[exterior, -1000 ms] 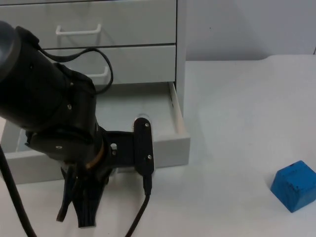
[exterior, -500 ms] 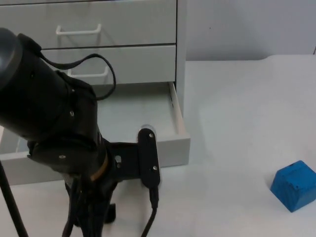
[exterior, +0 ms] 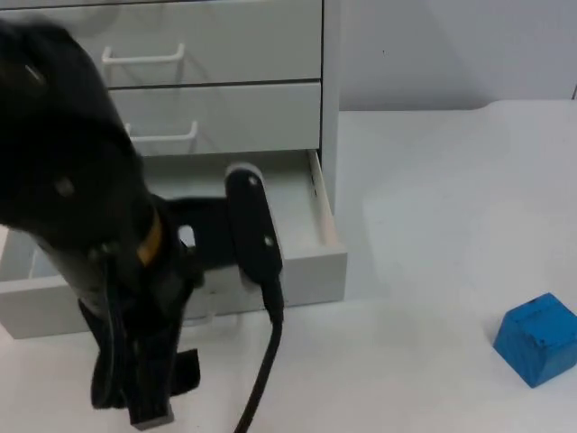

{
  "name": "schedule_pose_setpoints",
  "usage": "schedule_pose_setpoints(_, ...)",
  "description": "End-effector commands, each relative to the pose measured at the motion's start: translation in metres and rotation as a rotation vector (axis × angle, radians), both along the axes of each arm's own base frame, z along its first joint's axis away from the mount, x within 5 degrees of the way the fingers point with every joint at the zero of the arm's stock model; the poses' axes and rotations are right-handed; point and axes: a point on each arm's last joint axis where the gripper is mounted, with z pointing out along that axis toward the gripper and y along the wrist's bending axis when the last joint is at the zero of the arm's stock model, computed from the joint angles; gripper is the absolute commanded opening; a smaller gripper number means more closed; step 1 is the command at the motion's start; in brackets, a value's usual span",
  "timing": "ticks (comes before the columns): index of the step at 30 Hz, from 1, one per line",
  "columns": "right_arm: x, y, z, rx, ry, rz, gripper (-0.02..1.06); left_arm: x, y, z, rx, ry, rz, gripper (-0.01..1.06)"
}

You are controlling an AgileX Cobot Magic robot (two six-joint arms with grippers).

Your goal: Open the drawer with the left hand, place the block into the drawer with the right hand, then close the drawer with the left hand.

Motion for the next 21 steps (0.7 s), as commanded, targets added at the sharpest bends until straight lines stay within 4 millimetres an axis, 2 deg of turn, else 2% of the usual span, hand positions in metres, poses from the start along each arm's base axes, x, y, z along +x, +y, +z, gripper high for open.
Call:
schedule_pose_setpoints(1, 0.001, 0.000, 0.003, 0.000, -0.020, 0.001, 1.05, -0.014, -0.001, 0.022, -0.102, 0.055, 0.052, 0.81)
schedule_pose_setpoints(2, 0.001, 0.000, 0.003, 0.000, -0.020, 0.001, 1.05, -0.014, -0.001, 0.022, -0.102, 0.055, 0.052, 0.81)
schedule_pose_setpoints(6, 0.001, 0.000, 0.003, 0.000, -0.019, 0.001, 1.05, -0.027, 0.001, 0.059, -0.280, 0.025, 0.123, 0.81)
schedule_pose_setpoints(8, 0.001, 0.000, 0.003, 0.000, -0.019, 0.001, 1.05, -0.028, 0.002, 0.062, -0.293, 0.019, 0.124, 0.81)
schedule_pose_setpoints(11, 0.000, 0.000, 0.003, 0.000, -0.012, 0.001, 1.05, -0.032, 0.008, 0.079, -0.354, -0.020, 0.157, 0.81)
schedule_pose_setpoints(14, 0.000, 0.000, 0.002, 0.003, -0.005, 0.001, 1.05, -0.031, 0.019, 0.090, -0.397, -0.042, 0.237, 0.81)
schedule_pose_setpoints(18, -0.001, 0.000, 0.002, 0.003, 0.001, 0.001, 1.05, -0.033, 0.044, 0.111, -0.477, -0.080, 0.385, 0.81)
schedule_pose_setpoints(19, -0.001, 0.000, 0.002, 0.003, 0.001, 0.001, 1.05, -0.033, 0.044, 0.111, -0.477, -0.080, 0.385, 0.81)
schedule_pose_setpoints(21, -0.001, 0.000, 0.002, 0.003, 0.003, 0.001, 1.05, -0.035, 0.060, 0.124, -0.521, -0.116, 0.472, 0.81)
